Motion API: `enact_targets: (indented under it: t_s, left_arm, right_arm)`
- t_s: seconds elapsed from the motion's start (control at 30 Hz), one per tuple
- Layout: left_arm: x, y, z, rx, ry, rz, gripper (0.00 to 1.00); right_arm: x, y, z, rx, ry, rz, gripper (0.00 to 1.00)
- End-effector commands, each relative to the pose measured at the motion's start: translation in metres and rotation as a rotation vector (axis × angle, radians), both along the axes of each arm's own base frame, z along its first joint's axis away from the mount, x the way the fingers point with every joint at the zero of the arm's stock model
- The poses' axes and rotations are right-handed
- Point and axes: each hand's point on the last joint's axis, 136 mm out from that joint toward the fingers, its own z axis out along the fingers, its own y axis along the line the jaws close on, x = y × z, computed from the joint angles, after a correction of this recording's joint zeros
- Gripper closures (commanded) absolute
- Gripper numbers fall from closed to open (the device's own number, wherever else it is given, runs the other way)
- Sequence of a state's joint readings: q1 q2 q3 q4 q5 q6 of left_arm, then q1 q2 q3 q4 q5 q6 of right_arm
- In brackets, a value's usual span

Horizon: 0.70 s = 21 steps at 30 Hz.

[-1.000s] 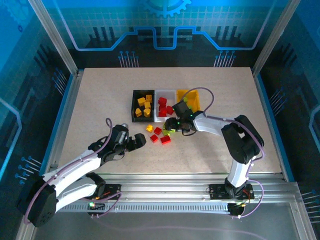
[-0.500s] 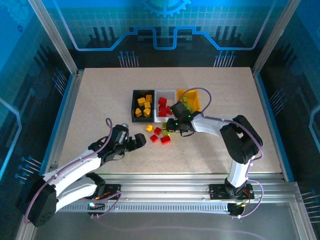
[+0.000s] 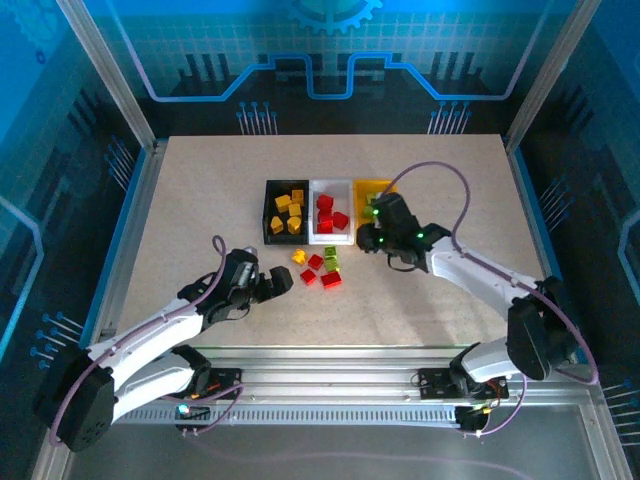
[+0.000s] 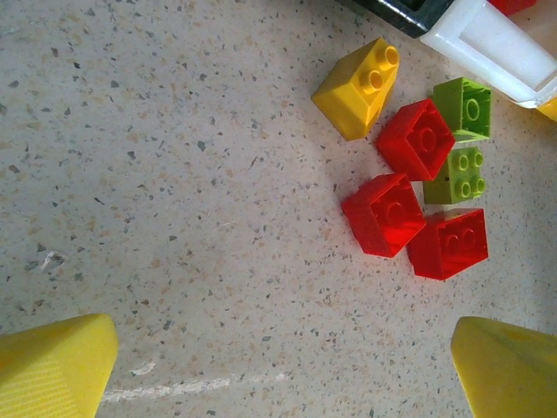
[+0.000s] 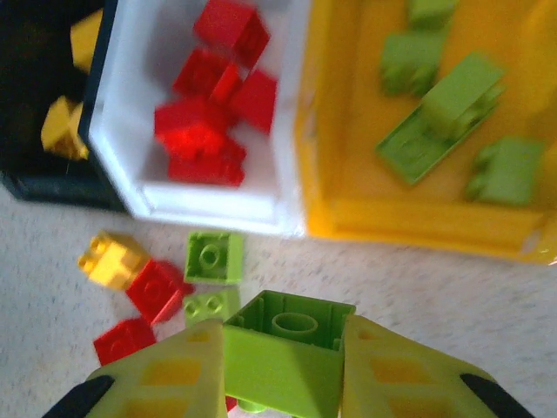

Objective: Sort the legos into containers by color

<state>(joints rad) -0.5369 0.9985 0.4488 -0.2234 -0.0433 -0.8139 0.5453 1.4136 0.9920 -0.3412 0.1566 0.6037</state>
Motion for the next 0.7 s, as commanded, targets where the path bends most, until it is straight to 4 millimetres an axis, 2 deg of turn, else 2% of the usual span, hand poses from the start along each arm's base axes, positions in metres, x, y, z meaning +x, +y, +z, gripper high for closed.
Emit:
enact_targets:
  t_s: [0.0,0.23,0.3,0.47,0.57,0.67]
  left_arm:
    - [0.002,-0.004,0.005,-0.031,-0.013,0.003,0.01]
    - [0.000,-0.005,0.008,-0.039,-0.007,0.000,0.01]
    - [-0.001,-0.005,0.009,-0.042,-0.008,-0.003,0.01]
    - [-0.002,-0.005,0.011,-0.043,-0.014,-0.011,0.01]
    - [-0.001,-0.004,0.014,-0.034,-0.023,-0.010,0.01]
    - [0.002,-0.003,0.018,-0.018,-0.032,-0.018,0.01]
  right_arm:
    - [0.025,-0.028,0.005,-0.068,-0.012,-0.062,0.70]
    - [0.092,-0.033,-0.014,-0.121,0.022,-0.120,0.69]
    - [0.105,-0.034,-0.020,-0.140,0.033,-0.131,0.69]
    - [0.125,-0.025,-0.034,-0.108,0.073,-0.115,0.61]
    - [0.129,-0.020,-0.026,-0.080,0.062,-0.092,0.47]
    - [0.126,-0.020,-0.008,-0.062,0.020,-0.081,0.41]
